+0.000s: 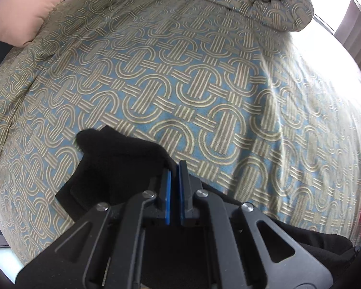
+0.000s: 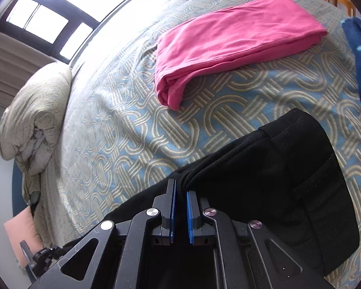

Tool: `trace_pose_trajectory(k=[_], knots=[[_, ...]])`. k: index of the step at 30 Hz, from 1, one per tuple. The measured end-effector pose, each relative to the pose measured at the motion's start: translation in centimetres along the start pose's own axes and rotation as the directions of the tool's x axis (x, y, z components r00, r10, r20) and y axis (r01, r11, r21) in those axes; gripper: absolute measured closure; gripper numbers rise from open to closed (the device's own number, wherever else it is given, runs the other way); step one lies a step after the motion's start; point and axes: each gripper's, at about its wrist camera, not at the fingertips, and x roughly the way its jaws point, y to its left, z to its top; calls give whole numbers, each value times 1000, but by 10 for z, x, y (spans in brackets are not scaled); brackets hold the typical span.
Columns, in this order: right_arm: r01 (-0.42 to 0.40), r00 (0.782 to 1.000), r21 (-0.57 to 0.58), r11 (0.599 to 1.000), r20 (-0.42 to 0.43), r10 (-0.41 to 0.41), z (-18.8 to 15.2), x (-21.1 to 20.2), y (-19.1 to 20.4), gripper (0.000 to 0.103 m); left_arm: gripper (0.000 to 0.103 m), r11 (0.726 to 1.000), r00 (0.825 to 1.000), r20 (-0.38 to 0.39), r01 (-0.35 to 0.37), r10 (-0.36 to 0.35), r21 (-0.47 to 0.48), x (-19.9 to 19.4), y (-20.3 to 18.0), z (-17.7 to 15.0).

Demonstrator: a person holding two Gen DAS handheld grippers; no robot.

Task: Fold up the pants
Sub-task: 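Lift the held trouser legs with both grippers and fold them over toward the waistband, then open both grippers to release the folded trousers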

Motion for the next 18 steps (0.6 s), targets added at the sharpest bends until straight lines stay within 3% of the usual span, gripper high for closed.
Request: trace_pose_trajectory(k=[7, 11, 14, 18], knots=[[40, 999, -16, 999, -23, -40, 19, 21, 14, 96, 96, 997, 997, -1, -74, 74, 39, 17, -10, 17], [58, 997, 19, 998, -58, -57, 28, 37, 11, 95, 96, 997, 997, -18, -69, 70, 47, 22, -6, 21], [65, 994, 30, 997, -95, -62, 33, 46, 7, 94, 95, 999, 999, -7, -36, 37, 35, 12, 8, 22], [45, 991, 47, 998, -130, -39, 40, 46, 1, 90, 93, 997, 996, 50, -77, 76, 15, -11, 50, 20]])
